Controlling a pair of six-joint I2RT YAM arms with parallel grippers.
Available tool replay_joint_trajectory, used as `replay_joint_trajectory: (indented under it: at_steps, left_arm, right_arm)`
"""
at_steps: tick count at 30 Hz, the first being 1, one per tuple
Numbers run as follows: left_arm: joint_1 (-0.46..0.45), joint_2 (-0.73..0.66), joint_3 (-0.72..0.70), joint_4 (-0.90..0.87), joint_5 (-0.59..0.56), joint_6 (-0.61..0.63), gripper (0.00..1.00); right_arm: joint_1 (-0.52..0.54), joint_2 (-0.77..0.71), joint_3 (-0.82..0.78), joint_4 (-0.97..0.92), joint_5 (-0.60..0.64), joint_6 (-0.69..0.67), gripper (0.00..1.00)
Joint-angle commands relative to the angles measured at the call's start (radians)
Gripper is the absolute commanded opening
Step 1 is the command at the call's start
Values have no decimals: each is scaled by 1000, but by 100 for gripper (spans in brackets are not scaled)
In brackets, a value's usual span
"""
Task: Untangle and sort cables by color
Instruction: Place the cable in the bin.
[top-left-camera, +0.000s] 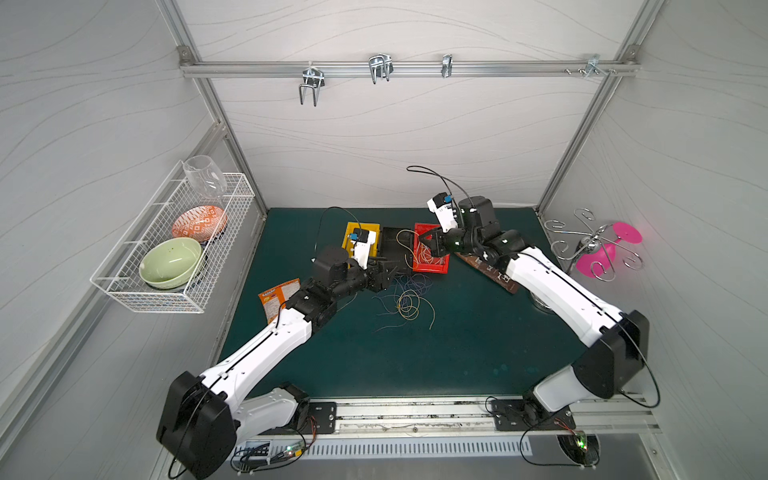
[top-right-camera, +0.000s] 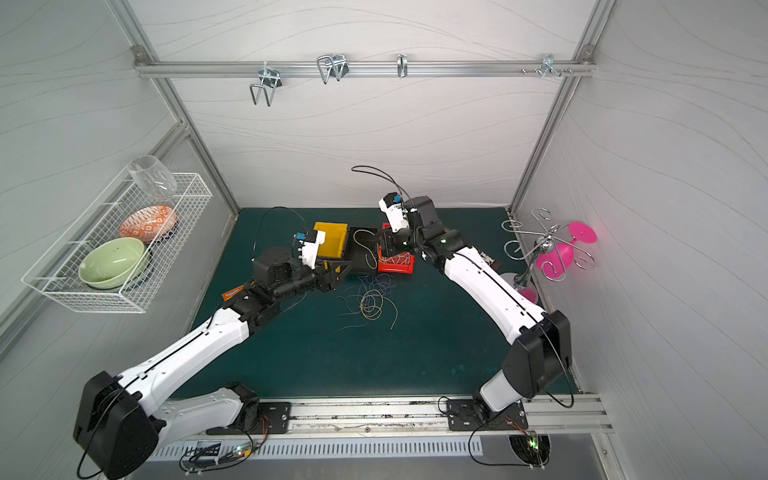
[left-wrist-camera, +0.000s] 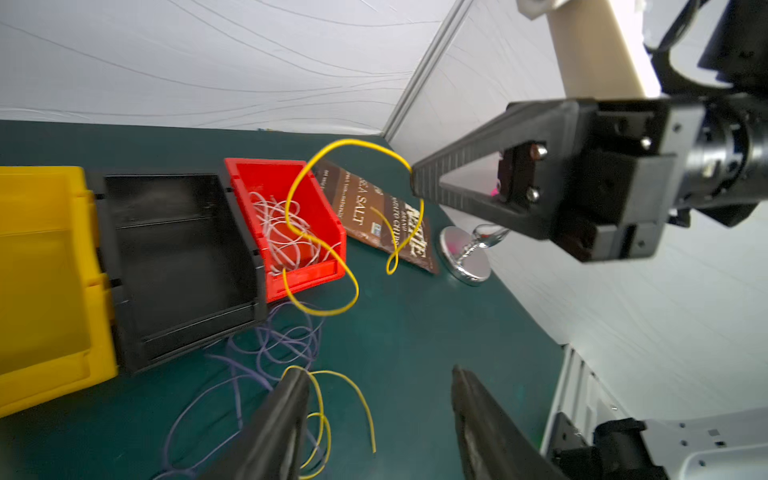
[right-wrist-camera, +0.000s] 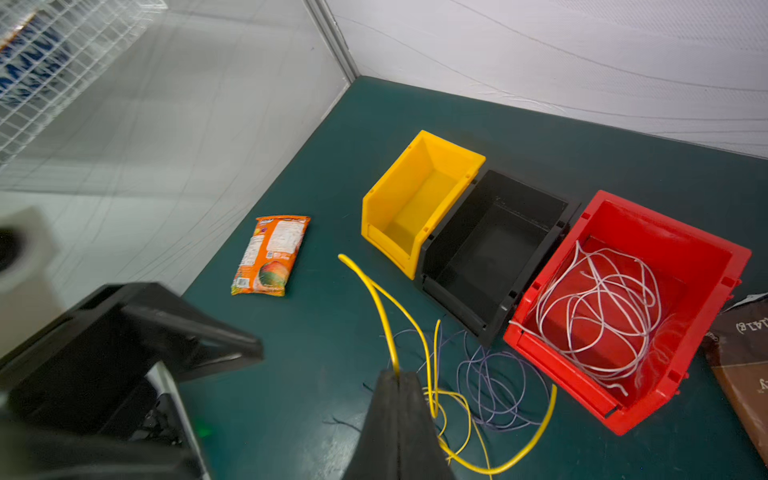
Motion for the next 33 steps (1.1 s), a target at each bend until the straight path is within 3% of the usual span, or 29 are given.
replay_joint_trajectory:
  at_steps: [1, 6, 14, 24, 33]
  left_arm:
    - [10, -76, -35, -120, -143, 29, 63]
    - [22, -198, -84, -239, -264, 23, 69]
    - [31, -315, -155, -321, -325, -38, 70]
    - [33, -326, -158, -337, -328, -31, 72]
    - [36, -321, -160, -337, -324, -21, 72]
  right_arm:
    - [-5, 74, 63, 67, 60, 1, 0]
    - [-5, 226, 157, 80, 136, 2, 0]
    - [-3, 449, 327, 67, 227, -15, 0]
    - [22, 610, 461, 79, 196, 13, 0]
    - [28, 710, 499, 128, 149, 128, 0]
